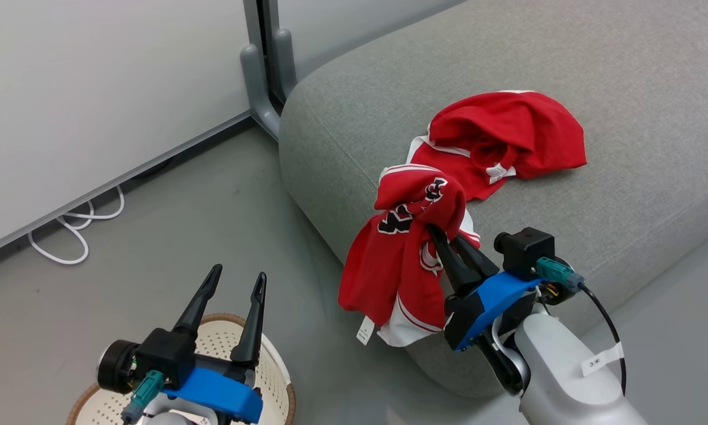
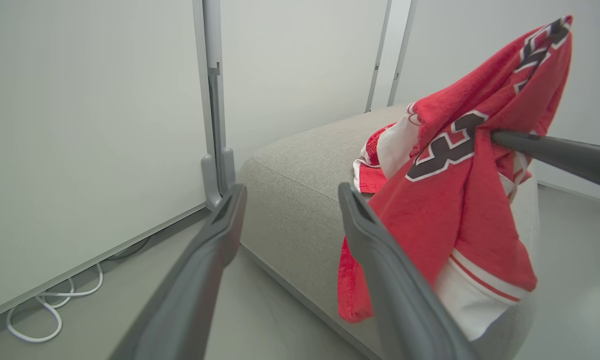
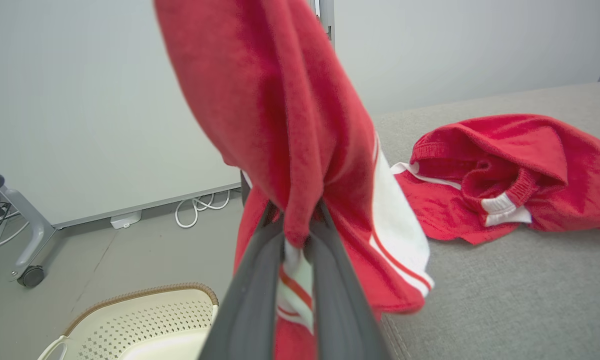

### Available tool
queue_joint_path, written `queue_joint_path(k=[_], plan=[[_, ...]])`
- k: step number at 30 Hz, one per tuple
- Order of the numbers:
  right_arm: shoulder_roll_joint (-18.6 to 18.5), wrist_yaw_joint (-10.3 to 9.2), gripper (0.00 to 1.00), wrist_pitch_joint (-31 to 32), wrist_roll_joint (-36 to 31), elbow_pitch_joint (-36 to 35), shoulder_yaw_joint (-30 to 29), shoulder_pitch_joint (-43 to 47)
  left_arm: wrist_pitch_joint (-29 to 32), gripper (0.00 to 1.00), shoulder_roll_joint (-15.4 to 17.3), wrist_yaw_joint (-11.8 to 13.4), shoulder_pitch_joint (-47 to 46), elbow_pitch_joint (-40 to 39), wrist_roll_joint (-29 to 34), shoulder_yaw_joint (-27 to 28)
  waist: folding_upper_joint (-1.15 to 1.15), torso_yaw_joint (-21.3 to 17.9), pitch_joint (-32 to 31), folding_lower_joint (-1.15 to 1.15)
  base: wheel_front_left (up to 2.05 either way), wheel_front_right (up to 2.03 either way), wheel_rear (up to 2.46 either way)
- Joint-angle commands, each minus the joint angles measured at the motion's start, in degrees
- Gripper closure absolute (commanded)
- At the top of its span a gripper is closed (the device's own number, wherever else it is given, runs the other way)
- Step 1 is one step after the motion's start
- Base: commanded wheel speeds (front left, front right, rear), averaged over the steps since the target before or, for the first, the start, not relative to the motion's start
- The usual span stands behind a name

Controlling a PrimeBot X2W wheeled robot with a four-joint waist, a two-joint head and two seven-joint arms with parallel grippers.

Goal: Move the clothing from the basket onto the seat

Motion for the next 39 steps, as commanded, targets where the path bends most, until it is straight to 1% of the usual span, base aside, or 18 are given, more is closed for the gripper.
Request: queue_joint_path(k=[1,10,13,15,17,21,23,27,30,34,35,36,39], plan=[[0.0,0.01,1.00,-0.3,0.4,-0.4,-0.3,0.7,-0.2,0.00,0.4,-0.2,-0.9,0.1,-0.3,-0.1,0.00,-0.4,0.4,0.00,0.00,0.00,0.00],[0.0,0.01,1.00,-0.3,0.2,-1.4,-1.3,1.2,-0.2,0.00,1.1,-0.2,-1.7,0.5,-0.8,-1.3,0.00,-0.6,1.3,0.00,0.00,0.00,0.00],[0.0,0.01,1.00,-0.3,-0.3,-1.1,-1.8,-0.9,-0.2,0.00,1.3,-0.2,-2.2,0.2,-0.7,-1.6,0.00,-0.1,2.2,0.00,0.00,0.00,0.00],[0.0,0.01,1.00,-0.3,-0.9,-1.0,-3.4,-3.1,-0.2,0.00,1.5,-0.2,-2.8,0.0,-0.6,-1.6,0.00,0.4,3.3,0.00,0.00,0.00,0.00],[0.0,0.01,1.00,-0.3,-2.3,-0.5,-5.9,-5.9,-0.2,0.00,1.9,-0.2,-3.6,-0.5,-0.3,-1.7,0.00,1.0,4.8,0.00,0.00,0.00,0.00],[-0.1,0.01,1.00,0.4,-5.3,1.0,-13.0,-13.7,-0.2,0.00,3.1,-0.2,-5.3,-1.5,0.2,-2.2,0.00,2.1,8.7,0.00,0.00,0.00,0.00],[-1.0,0.01,1.00,1.0,-6.2,1.7,-17.3,-18.1,-0.2,0.00,3.5,-0.2,-6.4,-2.2,0.5,-2.1,0.00,3.0,11.2,0.00,0.00,0.00,0.00],[-4.6,0.01,1.00,1.7,-7.4,2.7,-25.5,-26.4,-0.2,0.00,4.9,-0.2,-9.6,-3.7,1.2,-2.4,0.00,5.3,17.4,0.00,0.00,0.00,0.00],[-8.6,0.01,1.00,1.9,-9.1,3.2,-31.0,-31.4,-0.2,0.00,6.0,-0.2,-13.2,-4.7,1.7,-3.4,0.00,7.6,22.6,0.00,0.00,0.00,0.00],[-12.3,0.01,1.00,1.3,-11.1,5.1,-38.6,-34.8,-0.2,0.00,7.1,-0.2,-17.3,-5.8,2.2,-4.1,0.00,10.0,28.5,0.00,0.00,0.00,0.00],[-12.4,0.01,1.00,1.1,-11.3,5.7,-39.9,-35.1,-0.2,0.00,7.3,-0.2,-18.1,-6.2,2.2,-4.2,0.00,10.4,29.5,0.00,0.00,0.00,0.00],[-13.3,0.01,1.00,1.1,-11.7,6.1,-41.4,-35.3,-0.2,0.00,7.6,-0.2,-19.1,-6.7,2.4,-4.6,0.00,10.9,31.1,0.00,0.00,0.00,0.00],[-13.8,0.01,1.00,0.5,-12.0,8.1,-45.4,-35.0,-0.2,0.00,8.5,-0.2,-21.5,-7.6,2.8,-5.5,0.00,12.0,34.2,0.00,0.00,0.00,0.00]])
